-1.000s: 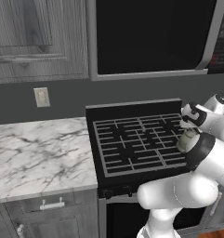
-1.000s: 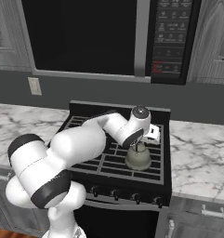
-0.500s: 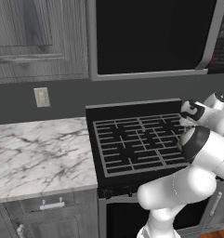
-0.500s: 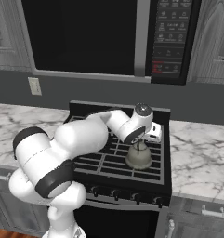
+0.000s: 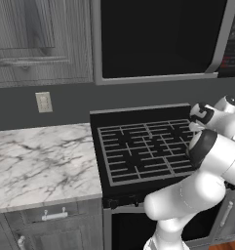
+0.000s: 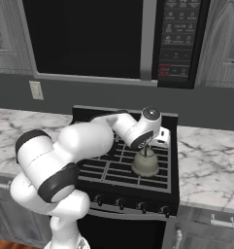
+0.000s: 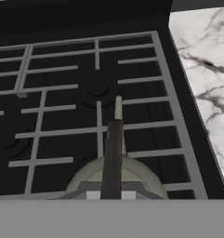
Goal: The kettle is done boiling. Turn off the stove, then wait for 300 timesteps before moving the kettle to the dining table.
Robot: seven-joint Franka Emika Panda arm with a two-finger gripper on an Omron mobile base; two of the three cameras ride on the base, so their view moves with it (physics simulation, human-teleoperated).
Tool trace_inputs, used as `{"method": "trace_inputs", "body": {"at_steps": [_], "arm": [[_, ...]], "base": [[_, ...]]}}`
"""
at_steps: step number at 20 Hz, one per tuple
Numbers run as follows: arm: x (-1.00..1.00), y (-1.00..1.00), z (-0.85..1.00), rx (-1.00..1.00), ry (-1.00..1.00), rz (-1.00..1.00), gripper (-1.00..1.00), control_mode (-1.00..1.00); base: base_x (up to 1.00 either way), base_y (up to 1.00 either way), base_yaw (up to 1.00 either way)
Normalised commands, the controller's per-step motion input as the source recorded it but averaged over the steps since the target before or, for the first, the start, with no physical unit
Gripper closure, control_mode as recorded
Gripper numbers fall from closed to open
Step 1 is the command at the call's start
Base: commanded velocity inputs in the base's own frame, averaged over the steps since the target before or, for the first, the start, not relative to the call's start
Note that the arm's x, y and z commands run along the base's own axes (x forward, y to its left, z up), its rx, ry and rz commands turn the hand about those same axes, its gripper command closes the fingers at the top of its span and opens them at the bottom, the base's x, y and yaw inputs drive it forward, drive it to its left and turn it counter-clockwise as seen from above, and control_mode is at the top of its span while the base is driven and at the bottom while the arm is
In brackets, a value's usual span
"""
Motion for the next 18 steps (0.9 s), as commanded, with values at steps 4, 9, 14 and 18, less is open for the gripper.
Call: {"method": "trace_inputs", "body": {"at_steps": [4,9,14,18], "arm": [[-0.01,0.00,-0.11,0.01,0.00,0.00,1.00,-1.00],[-0.30,0.00,0.00,0.00,-0.01,-0.02,1.00,-1.00],[-0.42,0.00,0.24,-0.01,0.00,-0.04,1.00,-1.00],[-0.41,0.00,0.42,-0.04,0.00,-0.04,1.00,-1.00]], "base": [[0.00,0.00,0.00],[0.00,0.00,0.00],[0.00,0.00,0.00],[0.00,0.00,0.00]]}}
